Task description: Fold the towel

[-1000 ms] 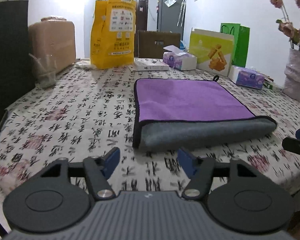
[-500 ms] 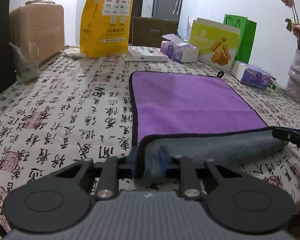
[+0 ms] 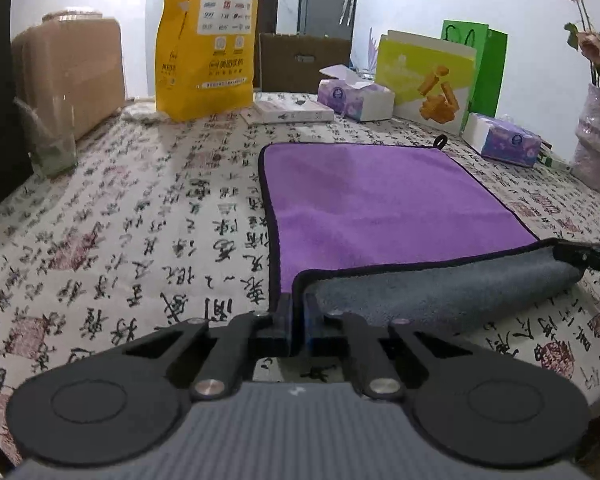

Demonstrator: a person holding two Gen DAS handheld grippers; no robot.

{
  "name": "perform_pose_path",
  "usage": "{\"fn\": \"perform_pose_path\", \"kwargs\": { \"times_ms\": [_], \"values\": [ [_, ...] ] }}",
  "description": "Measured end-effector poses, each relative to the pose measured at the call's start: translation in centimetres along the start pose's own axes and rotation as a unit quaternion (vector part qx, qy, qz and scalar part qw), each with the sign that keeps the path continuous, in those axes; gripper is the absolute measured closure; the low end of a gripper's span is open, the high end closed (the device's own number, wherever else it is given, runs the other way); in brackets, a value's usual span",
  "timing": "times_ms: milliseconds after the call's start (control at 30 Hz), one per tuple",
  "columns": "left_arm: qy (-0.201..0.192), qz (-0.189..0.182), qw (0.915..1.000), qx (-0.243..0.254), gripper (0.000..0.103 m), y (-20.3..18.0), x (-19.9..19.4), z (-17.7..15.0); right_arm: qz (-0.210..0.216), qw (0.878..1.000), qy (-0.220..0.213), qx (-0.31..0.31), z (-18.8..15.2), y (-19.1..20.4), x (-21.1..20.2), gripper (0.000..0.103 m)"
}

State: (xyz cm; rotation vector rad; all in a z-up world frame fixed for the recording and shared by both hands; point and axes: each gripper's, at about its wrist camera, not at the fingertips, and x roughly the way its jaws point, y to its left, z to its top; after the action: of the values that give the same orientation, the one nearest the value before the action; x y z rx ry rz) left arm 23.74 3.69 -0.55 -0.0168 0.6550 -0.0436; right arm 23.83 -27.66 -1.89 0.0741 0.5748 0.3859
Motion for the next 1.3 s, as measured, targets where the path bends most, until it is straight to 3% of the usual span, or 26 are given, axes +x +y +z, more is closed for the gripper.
{"fn": "perform_pose_path", "kwargs": {
  "times_ms": [533,1300],
  "values": [
    [-0.034,0.021,0.9991,0.012,0.097,-0.3,0.3,2.0,-0.004,0.999,-0.022,-0.026,1.9,0.0,0.5,0.096],
    [-0.059,0.026,0.9974,0.031,0.097,0.3,4.6,7.7,-0.012,0.997,-0.03,-0.063,6.7,-1.0,5.3,0.097]
  ]
}}
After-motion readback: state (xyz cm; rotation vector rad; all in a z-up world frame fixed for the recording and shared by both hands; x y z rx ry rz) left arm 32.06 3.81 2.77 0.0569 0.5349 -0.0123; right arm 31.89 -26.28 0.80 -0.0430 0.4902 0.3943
